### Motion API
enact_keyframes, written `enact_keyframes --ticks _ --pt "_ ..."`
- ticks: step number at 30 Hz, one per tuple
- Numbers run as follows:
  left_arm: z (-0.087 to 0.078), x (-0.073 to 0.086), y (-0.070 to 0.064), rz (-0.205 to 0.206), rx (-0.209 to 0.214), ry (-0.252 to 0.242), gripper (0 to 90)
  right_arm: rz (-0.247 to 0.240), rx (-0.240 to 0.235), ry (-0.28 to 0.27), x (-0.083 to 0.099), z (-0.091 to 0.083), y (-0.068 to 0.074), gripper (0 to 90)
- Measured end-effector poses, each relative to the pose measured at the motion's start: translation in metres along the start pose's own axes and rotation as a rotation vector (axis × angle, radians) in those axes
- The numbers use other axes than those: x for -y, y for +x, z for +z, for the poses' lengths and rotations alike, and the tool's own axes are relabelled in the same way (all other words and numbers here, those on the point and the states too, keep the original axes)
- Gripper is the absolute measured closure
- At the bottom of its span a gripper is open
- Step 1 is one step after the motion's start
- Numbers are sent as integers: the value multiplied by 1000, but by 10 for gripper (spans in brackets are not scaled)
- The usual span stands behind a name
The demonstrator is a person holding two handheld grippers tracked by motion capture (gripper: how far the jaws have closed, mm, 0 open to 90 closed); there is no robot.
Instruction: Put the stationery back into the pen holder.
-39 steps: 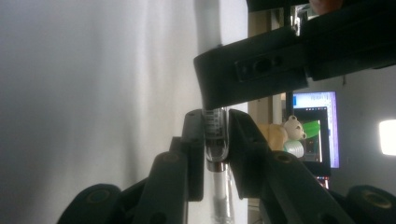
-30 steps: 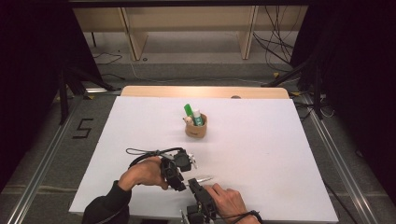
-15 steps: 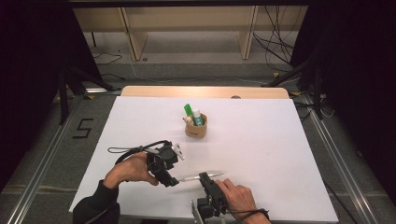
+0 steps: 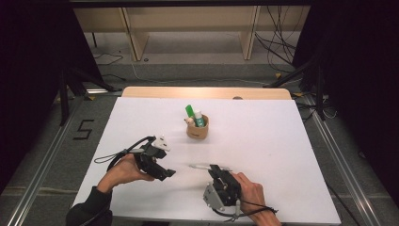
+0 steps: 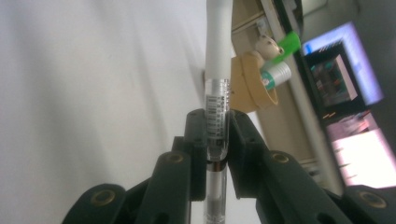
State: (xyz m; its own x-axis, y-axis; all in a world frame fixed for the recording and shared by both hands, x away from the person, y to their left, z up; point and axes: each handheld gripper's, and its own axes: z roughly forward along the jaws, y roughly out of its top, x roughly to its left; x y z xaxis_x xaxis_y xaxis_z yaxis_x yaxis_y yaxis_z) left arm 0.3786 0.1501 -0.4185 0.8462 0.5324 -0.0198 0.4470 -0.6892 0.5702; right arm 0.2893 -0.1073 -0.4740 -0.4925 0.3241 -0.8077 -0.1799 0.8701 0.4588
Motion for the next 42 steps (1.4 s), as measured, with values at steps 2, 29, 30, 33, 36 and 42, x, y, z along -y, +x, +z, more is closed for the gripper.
enact_keyframes --ticks 2,29,30,33,36,42 --pt "1 7 1 -10 -24 -53 239 127 -29 -21 3 0 -12 796" --pt "5 61 -11 -225 -157 -361 165 1191 -245 -256 25 75 -118 796" --pt "5 62 -12 -225 -156 -364 163 1206 -244 -257 25 80 -120 796" --pt "3 65 -14 -220 -152 -384 158 1237 -232 -264 23 92 -124 796" --pt "1 68 -15 -226 -145 -418 157 1240 -216 -256 20 102 -128 796" --pt "2 70 -17 -215 -127 -428 159 1241 -198 -244 13 121 -132 796"
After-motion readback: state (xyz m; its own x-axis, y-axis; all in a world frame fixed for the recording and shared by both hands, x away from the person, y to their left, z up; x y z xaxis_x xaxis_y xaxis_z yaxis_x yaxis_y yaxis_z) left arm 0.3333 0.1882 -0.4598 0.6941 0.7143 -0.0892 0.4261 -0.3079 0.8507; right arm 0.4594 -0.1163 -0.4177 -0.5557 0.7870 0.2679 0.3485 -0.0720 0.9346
